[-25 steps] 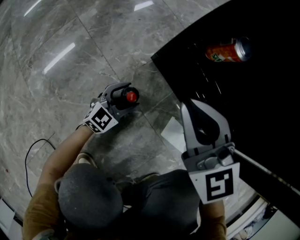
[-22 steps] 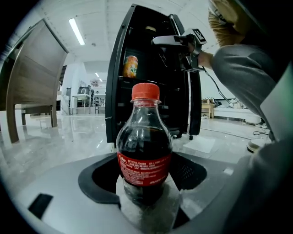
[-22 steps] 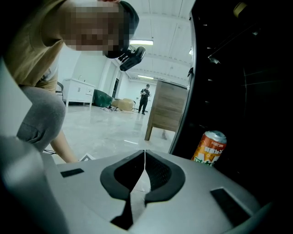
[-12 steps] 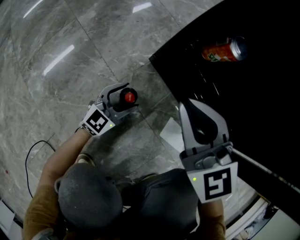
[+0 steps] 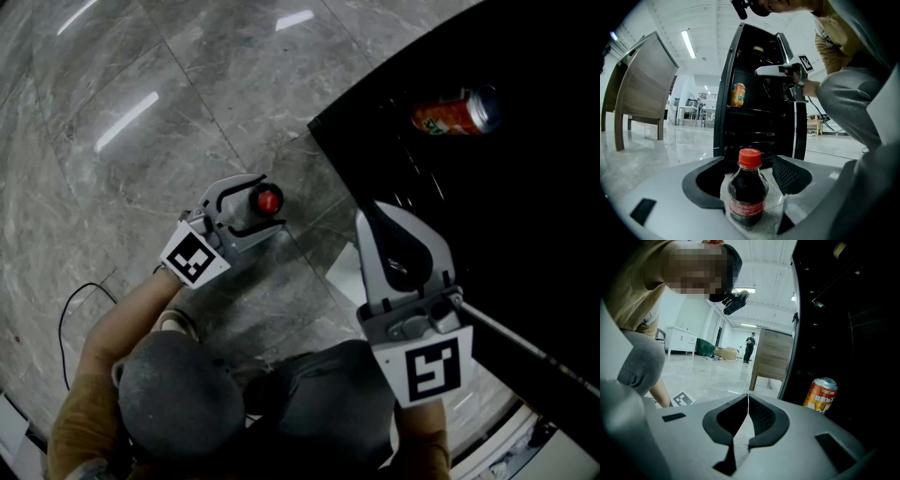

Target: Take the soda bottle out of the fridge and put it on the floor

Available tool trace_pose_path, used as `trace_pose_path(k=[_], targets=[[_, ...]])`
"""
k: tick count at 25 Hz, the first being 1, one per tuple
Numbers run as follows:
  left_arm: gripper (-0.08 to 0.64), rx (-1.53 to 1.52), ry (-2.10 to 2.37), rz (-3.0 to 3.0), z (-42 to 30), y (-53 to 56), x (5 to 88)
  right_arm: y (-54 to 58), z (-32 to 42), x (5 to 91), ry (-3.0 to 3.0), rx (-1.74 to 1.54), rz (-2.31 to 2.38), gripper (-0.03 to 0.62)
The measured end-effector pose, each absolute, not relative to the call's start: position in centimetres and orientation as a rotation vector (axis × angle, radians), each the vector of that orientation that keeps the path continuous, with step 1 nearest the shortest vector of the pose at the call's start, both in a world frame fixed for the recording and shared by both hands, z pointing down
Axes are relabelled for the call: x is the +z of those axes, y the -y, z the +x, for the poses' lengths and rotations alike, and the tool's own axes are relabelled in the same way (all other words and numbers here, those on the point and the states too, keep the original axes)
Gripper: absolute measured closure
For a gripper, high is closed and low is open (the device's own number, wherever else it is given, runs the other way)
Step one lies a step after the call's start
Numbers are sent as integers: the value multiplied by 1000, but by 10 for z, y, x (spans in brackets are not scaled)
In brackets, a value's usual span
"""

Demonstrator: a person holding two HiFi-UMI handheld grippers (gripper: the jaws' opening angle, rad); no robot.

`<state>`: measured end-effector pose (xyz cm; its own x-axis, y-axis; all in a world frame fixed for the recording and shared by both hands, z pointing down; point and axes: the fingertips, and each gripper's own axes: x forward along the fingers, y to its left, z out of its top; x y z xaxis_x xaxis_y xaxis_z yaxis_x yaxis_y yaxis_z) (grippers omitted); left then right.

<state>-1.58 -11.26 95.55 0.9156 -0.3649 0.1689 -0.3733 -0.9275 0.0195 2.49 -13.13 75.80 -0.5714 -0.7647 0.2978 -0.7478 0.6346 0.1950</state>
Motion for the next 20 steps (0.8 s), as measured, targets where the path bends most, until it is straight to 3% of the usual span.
trace_pose_path(k=[6, 13, 20], targets=[[250, 255, 607, 3016, -25, 116, 943, 132, 25, 758, 2496, -53, 1222, 591], [332, 276, 647, 3040, -36, 113, 928, 137, 34, 761, 2491, -33, 1247, 591], [370, 247, 656, 3028, -44, 114, 911, 139, 24, 763, 2501, -29, 1231, 591]])
